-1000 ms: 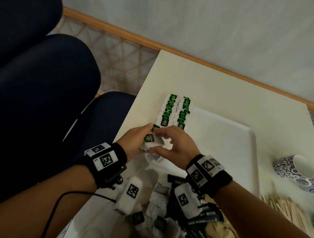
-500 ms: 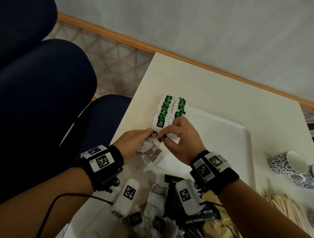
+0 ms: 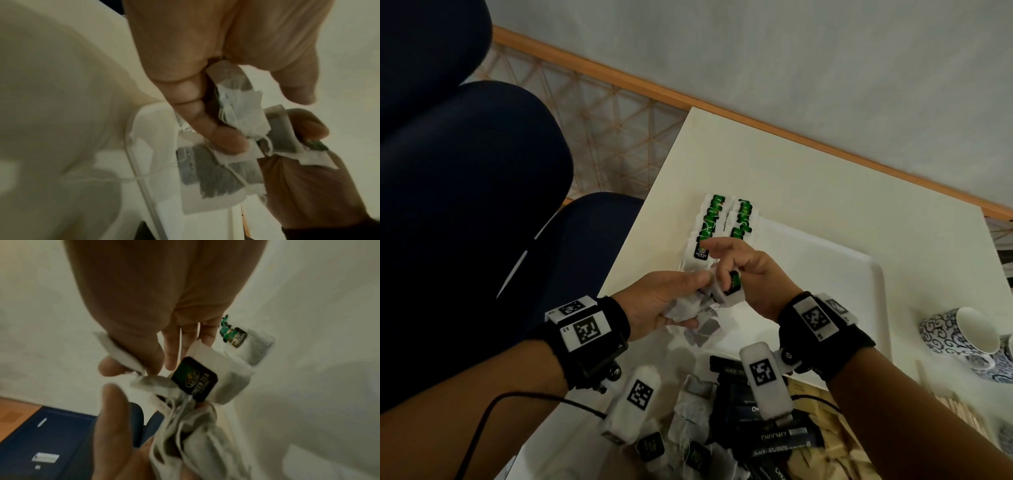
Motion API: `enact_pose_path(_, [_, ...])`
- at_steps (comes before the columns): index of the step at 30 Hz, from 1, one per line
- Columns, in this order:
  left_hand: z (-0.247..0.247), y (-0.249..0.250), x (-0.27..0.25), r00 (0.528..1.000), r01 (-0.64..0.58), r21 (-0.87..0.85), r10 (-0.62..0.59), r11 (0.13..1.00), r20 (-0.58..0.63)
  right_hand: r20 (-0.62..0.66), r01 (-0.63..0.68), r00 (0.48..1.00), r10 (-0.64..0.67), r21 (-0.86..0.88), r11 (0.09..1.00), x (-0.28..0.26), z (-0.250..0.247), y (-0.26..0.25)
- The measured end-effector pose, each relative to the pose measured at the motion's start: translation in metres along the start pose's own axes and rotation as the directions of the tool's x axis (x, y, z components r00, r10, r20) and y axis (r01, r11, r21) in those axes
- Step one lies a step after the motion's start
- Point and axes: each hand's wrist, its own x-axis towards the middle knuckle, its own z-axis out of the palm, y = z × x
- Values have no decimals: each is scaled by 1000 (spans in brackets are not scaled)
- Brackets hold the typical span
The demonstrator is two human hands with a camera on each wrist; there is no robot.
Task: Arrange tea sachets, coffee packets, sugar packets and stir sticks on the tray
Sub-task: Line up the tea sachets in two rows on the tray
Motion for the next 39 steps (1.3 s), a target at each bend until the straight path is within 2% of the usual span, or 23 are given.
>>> enact_pose_path(7, [1, -1, 4, 995, -15, 9, 16, 1000, -98, -68, -9, 998, 18, 128, 992, -1, -2, 2])
enact_pose_path(10, [0, -3, 6, 990, -43, 10, 44, 999, -137, -209, -137, 964, 167, 150, 979, -2, -3, -3])
enact_pose_path(12, [-1, -4, 8, 983, -53, 9, 54, 999, -178, -212, -250, 930, 301, 236, 939, -4, -5, -5])
enact_pose_path(14, [-4, -6, 10, 976, -52, 12, 53, 999, -209, -178, -322, 911, 371, 252, 913, -8, -8, -7])
enact_pose_path(16, [-7, -8, 10, 973, -51, 20, 54, 998, -223, -161, -331, 918, 362, 190, 924, -11, -8, -6])
enact_pose_path(19, [-12, -11, 9, 966, -63, 8, 63, 998, -250, -201, -310, 922, 331, 129, 942, -12, -10, 3])
enact_pose_path(21, [-17, -11, 10, 955, -83, -20, 74, 996, -289, -227, -280, 939, 259, -68, 958, -13, -13, 8])
enact_pose_path(23, [-21, -10, 11, 941, -111, -51, 89, 992, -328, -160, -236, 968, 191, -341, 910, -14, -13, 11])
enact_pose_path(25, [-23, -7, 12, 928, -130, -61, 100, 990, -360, -79, -208, 978, 194, -489, 847, -13, -12, 12])
enact_pose_path(30, [-23, 1, 15, 917, -148, -66, 112, 987, -383, -45, -224, 969, 242, -573, 788, -1, -18, 13])
enact_pose_path(32, [-22, 1, 16, 922, -145, -65, 111, 987, -370, -63, -239, 965, 253, -606, 759, 7, -21, 12])
enact_pose_path(39, [-21, 2, 19, 941, -132, -84, 98, 988, -324, -133, -272, 961, 242, -614, 741, 27, -29, 9])
